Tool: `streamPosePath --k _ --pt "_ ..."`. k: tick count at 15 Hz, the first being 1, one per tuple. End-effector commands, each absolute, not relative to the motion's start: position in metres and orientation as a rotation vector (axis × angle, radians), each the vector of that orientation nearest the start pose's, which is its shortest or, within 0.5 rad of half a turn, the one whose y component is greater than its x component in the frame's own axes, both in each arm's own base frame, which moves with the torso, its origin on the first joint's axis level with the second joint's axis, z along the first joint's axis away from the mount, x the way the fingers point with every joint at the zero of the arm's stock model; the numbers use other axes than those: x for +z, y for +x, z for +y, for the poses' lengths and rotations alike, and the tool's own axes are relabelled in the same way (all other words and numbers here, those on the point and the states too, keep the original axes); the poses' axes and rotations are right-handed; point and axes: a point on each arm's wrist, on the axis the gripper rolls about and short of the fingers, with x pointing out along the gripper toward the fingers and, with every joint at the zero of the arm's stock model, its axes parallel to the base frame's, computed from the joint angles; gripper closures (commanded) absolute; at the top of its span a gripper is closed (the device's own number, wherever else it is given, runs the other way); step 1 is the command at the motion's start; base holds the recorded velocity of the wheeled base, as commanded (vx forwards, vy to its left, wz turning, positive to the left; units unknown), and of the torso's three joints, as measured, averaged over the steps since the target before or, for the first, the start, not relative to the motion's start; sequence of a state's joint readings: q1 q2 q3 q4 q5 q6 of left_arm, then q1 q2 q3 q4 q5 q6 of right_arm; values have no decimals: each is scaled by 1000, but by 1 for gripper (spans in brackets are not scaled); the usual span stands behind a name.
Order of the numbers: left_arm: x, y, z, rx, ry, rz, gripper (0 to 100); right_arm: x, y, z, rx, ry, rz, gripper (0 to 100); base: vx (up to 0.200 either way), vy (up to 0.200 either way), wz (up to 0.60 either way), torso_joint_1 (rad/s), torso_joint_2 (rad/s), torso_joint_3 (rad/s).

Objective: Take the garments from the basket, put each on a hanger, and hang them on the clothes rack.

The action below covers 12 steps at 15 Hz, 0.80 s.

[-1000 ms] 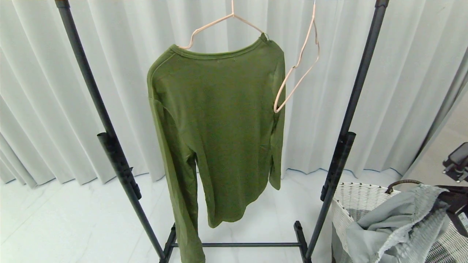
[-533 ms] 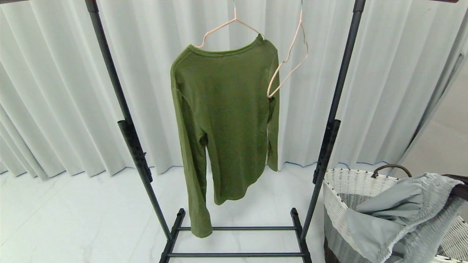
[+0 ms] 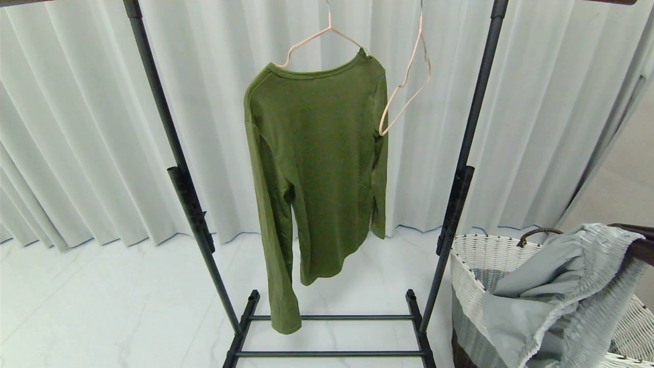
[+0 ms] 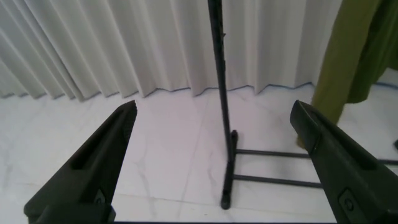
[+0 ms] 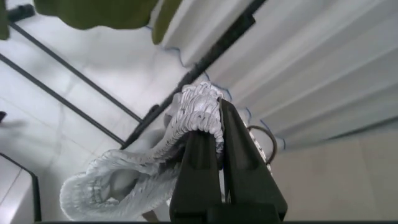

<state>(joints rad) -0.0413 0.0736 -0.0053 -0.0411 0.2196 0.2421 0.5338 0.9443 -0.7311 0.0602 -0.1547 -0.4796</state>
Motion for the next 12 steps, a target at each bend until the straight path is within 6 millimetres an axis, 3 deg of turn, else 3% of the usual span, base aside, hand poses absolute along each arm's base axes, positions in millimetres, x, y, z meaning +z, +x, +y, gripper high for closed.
streamPosePath --k 1,4,6,9,12 --pt "83 -18 6 173 258 50 0 253 99 59 472 -570 160 100 0 0 0 0 0 0" --pt "83 -17 5 156 217 43 0 261 107 72 521 -567 145 100 0 0 0 0 0 0" --pt "98 -20 4 82 102 -16 0 278 113 84 559 -556 102 100 0 0 0 0 0 0" --pt "155 -14 2 -29 63 -52 0 299 127 102 577 -530 28 100 0 0 0 0 0 0" --pt "216 16 -5 -251 87 -22 0 317 136 114 574 -496 -51 100 0 0 0 0 0 0"
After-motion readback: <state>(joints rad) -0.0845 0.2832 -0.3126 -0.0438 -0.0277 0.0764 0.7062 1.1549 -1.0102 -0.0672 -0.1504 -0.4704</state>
